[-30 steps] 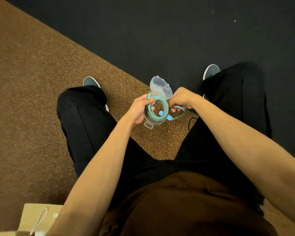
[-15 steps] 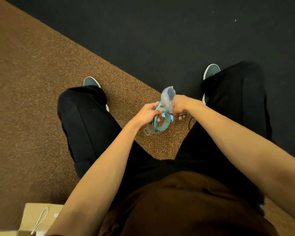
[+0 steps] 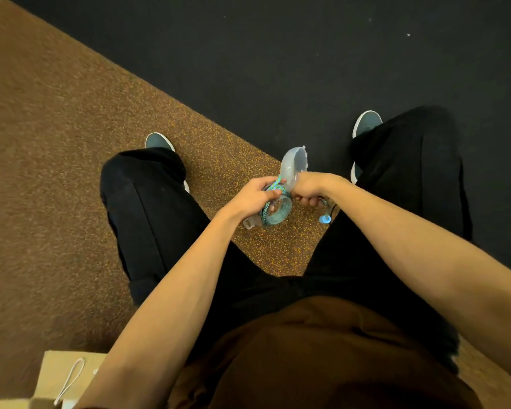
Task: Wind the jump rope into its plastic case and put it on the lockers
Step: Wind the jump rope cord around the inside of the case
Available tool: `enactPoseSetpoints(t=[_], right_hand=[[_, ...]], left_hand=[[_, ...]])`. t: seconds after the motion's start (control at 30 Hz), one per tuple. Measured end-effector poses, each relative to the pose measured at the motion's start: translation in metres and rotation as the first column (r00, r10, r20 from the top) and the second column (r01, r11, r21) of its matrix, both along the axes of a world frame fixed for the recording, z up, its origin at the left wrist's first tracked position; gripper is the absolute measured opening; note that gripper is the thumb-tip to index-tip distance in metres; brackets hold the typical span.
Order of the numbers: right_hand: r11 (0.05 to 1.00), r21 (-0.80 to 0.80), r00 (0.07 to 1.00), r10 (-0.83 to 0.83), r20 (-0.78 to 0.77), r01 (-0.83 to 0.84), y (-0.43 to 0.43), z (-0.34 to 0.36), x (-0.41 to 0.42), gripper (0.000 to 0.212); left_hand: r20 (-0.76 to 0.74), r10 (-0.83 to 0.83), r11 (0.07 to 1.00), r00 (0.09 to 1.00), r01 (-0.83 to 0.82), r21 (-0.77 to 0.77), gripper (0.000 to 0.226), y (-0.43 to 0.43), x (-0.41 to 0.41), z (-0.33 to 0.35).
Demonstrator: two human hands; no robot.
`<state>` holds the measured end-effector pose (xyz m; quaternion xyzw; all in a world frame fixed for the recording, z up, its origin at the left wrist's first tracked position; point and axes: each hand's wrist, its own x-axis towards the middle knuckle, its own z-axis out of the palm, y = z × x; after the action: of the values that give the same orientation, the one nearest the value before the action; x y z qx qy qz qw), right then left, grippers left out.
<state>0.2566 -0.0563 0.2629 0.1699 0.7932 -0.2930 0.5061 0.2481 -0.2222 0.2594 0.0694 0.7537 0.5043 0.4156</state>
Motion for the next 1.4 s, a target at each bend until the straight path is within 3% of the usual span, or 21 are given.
enactPoseSetpoints(t=[0.2, 0.4, 0.67, 0.83, 0.97, 1.23, 1.4], right_hand=[[0.941, -0.169, 0.950, -0.268, 0.159, 0.293, -0.004, 0.015, -0.007, 0.037], [0.890, -0.266, 0.928, -0.363, 0.082, 0.371, -0.009, 0.018, -0.008, 0.030], [0.839, -0.347, 0.908, -0.392, 0.148, 0.419, -0.012, 0.022, -0.008, 0.028], [0.847, -0.343, 0.913, -0.397, 0.096, 0.405, -0.012, 0.024, -0.007, 0.027], [0.893, -0.312, 0.939, -0.345, -0.012, 0.324, -0.013, 0.018, -0.006, 0.025], [0.910, -0.368, 0.966, -0.242, -0.092, 0.193, -0.018, 0.023, -0.001, 0.016], [0.924, -0.361, 0.971, -0.192, -0.143, 0.129, -0.019, 0.026, -0.001, 0.017]], left_hand=[[-0.075, -0.005, 1.000, 0.997, 0.005, -0.004, 0.037, -0.003, 0.000, -0.003], [-0.144, -0.049, 0.995, 0.988, 0.036, -0.091, 0.039, -0.006, 0.000, -0.013], [-0.166, -0.048, 0.995, 0.985, 0.032, -0.097, 0.029, -0.005, 0.004, -0.016], [-0.081, 0.036, 0.999, 0.996, -0.037, -0.009, 0.014, -0.001, 0.003, -0.024], [0.064, 0.145, 0.989, 0.987, -0.147, 0.032, 0.024, 0.003, 0.003, -0.031], [-0.061, 0.119, 0.976, 0.991, -0.128, -0.173, 0.023, -0.003, 0.000, -0.044], [0.039, 0.263, 0.960, 0.964, -0.258, -0.104, 0.022, 0.001, 0.000, -0.042]])
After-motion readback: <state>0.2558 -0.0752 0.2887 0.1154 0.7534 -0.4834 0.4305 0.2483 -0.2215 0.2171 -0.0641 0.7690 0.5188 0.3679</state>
